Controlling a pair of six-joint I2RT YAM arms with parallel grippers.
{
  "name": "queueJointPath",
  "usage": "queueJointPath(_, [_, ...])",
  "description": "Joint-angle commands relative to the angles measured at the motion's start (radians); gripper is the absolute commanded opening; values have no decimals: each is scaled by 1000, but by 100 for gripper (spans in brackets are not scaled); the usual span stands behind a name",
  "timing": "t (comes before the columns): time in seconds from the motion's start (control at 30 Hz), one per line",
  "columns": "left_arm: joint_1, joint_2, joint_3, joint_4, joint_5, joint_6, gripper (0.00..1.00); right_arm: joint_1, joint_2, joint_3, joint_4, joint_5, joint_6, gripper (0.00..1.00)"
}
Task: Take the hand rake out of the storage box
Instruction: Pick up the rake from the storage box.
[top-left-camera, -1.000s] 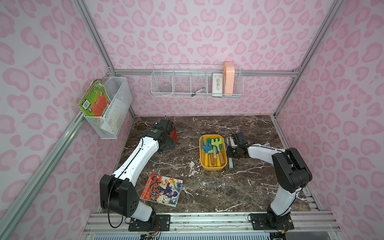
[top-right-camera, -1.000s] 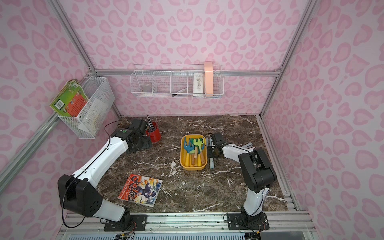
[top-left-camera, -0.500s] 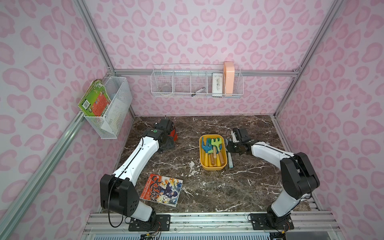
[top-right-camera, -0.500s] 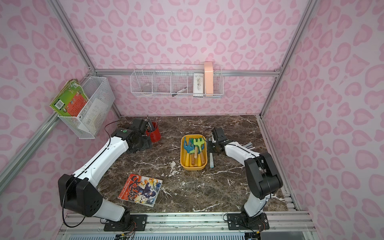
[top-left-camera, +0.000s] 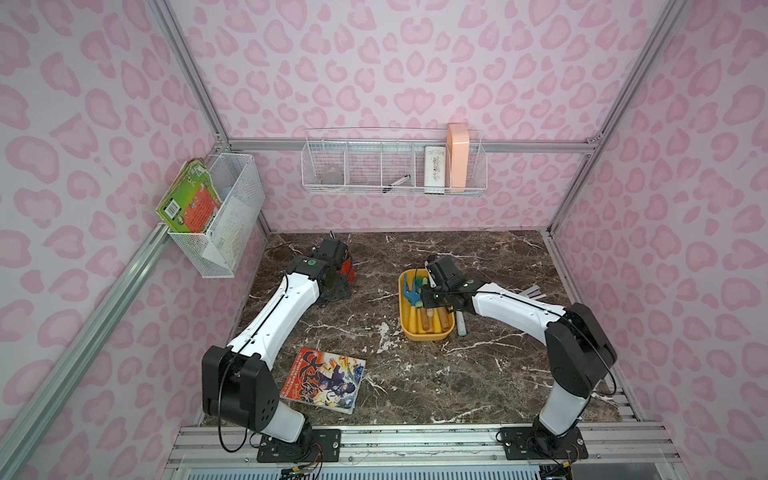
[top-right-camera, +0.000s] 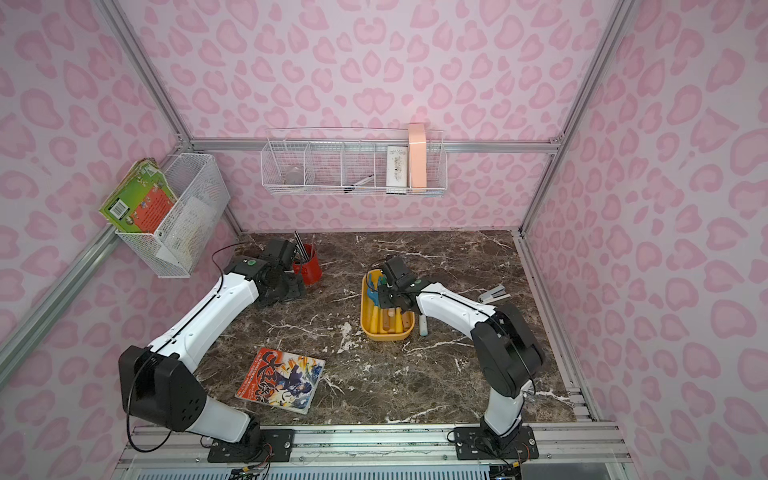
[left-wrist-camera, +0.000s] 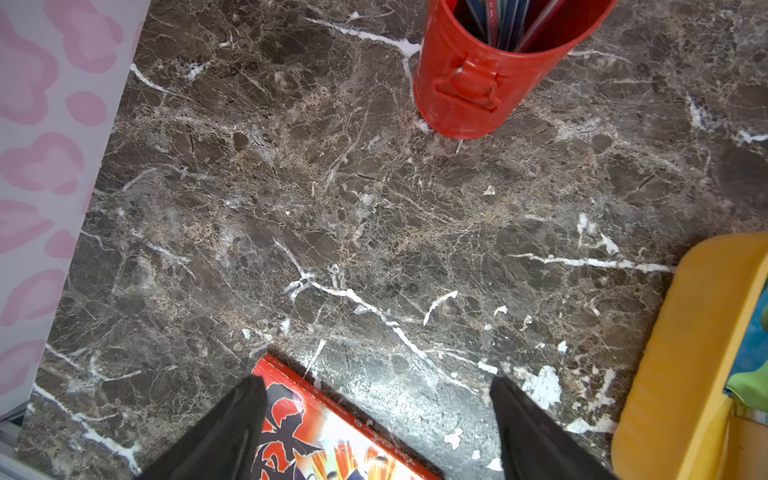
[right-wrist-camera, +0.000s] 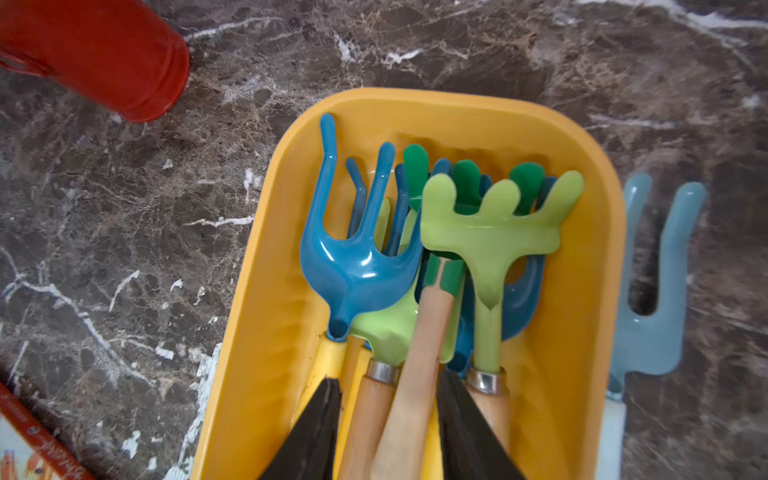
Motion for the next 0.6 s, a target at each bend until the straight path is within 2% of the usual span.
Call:
queueJointPath(0.0, [0,-19,-13,0,4,-4,89,8,21,18,-24,47,34,41])
queueJointPath(0.17, [0,-24,-26,4,4,1,89,-4,50,49,-72,89,45,41])
queueJointPath(0.57, [0,-13,-17,20,15,8,89,-42,104,74,-136,128,11,32])
